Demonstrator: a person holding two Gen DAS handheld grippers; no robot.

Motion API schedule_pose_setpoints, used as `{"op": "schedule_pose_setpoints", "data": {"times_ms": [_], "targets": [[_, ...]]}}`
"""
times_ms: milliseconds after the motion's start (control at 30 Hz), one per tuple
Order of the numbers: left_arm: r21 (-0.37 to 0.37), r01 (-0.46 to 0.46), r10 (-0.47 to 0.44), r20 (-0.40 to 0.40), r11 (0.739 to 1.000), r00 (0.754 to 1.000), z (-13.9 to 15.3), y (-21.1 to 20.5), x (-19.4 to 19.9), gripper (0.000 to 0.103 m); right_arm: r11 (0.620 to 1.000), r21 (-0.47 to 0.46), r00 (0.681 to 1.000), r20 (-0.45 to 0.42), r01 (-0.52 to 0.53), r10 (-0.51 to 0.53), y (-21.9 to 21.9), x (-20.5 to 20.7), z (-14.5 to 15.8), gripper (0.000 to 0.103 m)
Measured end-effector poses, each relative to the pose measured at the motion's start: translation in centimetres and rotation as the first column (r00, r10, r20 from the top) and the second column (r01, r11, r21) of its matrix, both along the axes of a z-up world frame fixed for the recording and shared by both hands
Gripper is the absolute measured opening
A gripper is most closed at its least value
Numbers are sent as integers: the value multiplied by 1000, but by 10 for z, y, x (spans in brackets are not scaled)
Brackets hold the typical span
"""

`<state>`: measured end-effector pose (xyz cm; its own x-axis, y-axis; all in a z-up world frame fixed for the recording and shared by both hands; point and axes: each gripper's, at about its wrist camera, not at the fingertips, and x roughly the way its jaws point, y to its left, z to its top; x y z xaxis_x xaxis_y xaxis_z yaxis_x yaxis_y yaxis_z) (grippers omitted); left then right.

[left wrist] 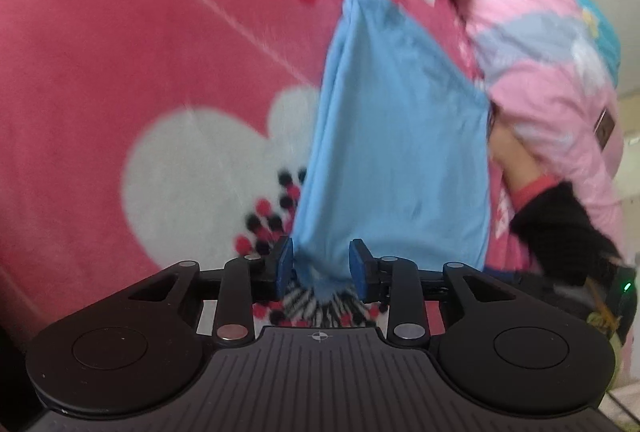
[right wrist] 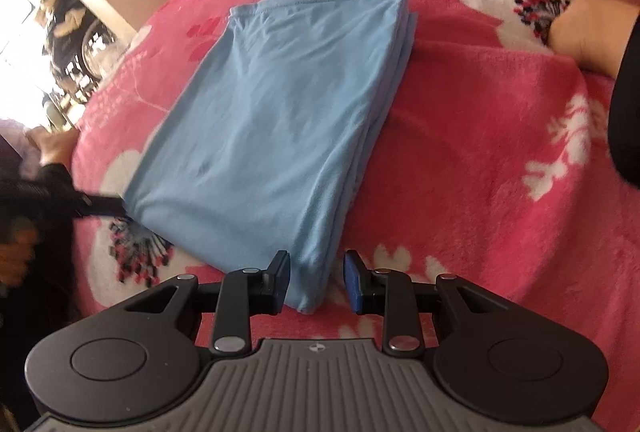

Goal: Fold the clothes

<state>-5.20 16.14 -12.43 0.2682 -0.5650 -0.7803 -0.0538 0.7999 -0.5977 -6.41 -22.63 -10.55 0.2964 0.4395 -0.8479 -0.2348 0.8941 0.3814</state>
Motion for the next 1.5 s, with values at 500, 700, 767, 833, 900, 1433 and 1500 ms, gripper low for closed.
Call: {"op": "schedule_pose_setpoints", "data": {"times_ms": [500, 700, 767, 833, 900, 1433, 1500], "targets": [[154, -74, 32, 259, 985, 965, 43, -23, -12, 31, 991, -73, 960, 252, -111, 125, 26, -10, 32, 31], [246, 55, -122, 267, 968, 956, 25, -81, 1, 33, 962, -153, 902, 341, -225, 265, 61, -14, 30, 31], [264, 61, -131, 256, 963, 958, 15, -88, 6, 33, 952, -172, 893, 338, -251, 297, 69, -13, 25, 31], [265, 55, -127, 262, 963, 957, 10, -87, 8, 33, 946, -167, 893, 318, -277, 318, 73, -11, 19, 31], [256, 47, -118, 269, 965, 956, 7, -83, 10, 33, 944, -162, 901, 288, -287, 324, 73, -8, 10, 31], [214, 28, -86, 267, 976, 960, 5, -81, 14, 35, 969, -93, 965, 113, -228, 238, 40, -10, -5, 31], [215, 28, -87, 268, 976, 959, 4, -81, 14, 36, 969, -97, 966, 107, -227, 237, 40, -11, -4, 31]]}}
